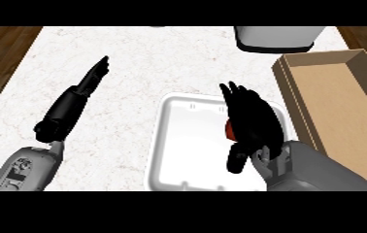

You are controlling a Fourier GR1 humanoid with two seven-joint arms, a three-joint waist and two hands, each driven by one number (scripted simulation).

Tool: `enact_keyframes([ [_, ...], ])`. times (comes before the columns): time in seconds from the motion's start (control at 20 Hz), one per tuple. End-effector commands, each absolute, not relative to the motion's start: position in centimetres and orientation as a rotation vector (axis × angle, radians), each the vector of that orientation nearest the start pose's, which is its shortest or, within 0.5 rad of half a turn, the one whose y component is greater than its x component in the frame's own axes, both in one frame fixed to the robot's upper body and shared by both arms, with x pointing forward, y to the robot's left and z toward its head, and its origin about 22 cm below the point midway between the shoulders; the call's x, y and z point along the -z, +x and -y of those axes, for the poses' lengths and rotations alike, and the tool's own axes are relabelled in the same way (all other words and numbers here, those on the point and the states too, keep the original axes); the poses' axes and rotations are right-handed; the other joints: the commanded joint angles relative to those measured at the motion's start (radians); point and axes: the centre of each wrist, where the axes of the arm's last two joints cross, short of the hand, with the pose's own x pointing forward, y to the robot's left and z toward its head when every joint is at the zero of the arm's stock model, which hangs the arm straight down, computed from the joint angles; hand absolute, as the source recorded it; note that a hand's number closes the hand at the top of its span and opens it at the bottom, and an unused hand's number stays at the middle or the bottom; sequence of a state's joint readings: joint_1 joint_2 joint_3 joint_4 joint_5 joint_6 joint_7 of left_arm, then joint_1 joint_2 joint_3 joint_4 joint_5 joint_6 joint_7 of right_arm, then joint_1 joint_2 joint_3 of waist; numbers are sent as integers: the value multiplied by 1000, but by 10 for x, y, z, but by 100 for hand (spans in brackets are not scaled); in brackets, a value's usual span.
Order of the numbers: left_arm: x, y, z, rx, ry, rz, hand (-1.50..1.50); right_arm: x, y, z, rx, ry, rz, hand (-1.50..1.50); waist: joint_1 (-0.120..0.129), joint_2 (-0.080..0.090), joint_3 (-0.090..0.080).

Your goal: Pick the bell pepper from the tray and place it in the cardboard box

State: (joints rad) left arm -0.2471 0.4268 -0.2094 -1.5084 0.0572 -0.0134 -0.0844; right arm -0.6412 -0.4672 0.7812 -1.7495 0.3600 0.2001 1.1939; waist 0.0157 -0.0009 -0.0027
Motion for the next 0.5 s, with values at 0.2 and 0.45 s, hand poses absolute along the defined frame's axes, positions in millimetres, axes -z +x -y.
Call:
enact_keyframes([
  [0.2,-70,298,-268,531,108,1751,0,-108,268,80,-1195,-1026,752,-150,-13,-1,1],
  [0.45,-59,273,-282,526,91,1743,0,-98,277,76,-1160,-1041,736,-150,-5,-3,2],
])
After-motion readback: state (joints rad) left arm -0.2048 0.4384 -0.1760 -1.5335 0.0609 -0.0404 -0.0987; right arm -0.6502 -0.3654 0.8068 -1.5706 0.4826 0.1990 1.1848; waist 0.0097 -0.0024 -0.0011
